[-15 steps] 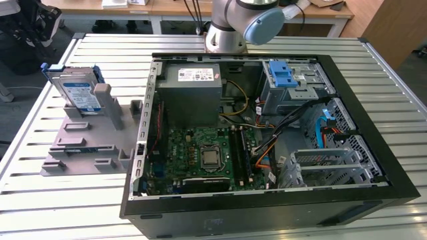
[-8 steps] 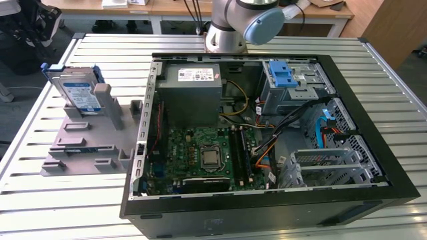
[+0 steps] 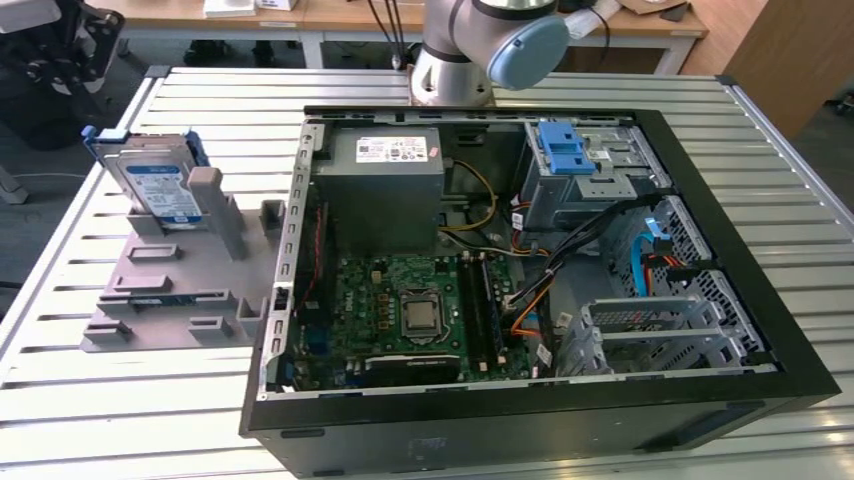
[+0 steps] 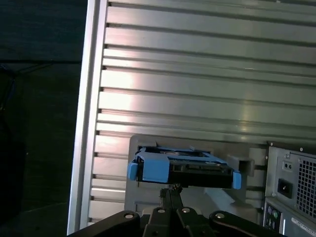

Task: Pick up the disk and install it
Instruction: 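Pick up the disk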

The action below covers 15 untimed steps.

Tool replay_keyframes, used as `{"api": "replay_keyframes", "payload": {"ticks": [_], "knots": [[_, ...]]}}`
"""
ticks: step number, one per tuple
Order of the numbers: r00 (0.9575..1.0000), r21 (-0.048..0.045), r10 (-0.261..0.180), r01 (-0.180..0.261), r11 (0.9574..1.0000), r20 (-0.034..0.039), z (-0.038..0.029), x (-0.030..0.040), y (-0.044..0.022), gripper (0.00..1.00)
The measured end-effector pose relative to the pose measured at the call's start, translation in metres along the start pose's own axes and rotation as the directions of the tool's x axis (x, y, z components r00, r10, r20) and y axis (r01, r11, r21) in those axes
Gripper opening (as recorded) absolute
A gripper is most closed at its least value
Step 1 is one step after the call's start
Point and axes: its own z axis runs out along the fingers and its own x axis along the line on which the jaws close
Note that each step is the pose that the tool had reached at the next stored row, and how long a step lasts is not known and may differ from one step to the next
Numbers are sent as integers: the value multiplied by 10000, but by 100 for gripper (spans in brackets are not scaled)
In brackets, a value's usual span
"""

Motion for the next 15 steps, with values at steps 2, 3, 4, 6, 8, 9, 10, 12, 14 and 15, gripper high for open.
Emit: {"api": "replay_keyframes", "payload": {"ticks": [2, 3, 4, 6, 8, 9, 10, 12, 14, 15], "knots": [[9993, -9, -377, 377, 9993, -11, 2, 0, 0, 11], [9985, -13, -554, 554, 9985, -16, 3, 0, 0, 11], [9973, -18, -736, 736, 9973, -21, 4, 0, 0, 11], [9941, -28, -1087, 1087, 9941, -31, 5, 0, 0, 11], [9893, -38, -1459, 1459, 9893, -40, 7, 0, 0, 11], [9865, -43, -1638, 1638, 9865, -44, 7, 0, 0, 11], [9834, -48, -1814, 1814, 9834, -49, 8, 0, 0, 11], [9762, -53, -2167, 2167, 9762, -58, 9, 0, 0, 11], [9725, -55, -2327, 2326, 9726, -62, 10, 1, 0, 11], [9725, -55, -2328, 2328, 9725, -64, 9, 1, 0, 11]]}}
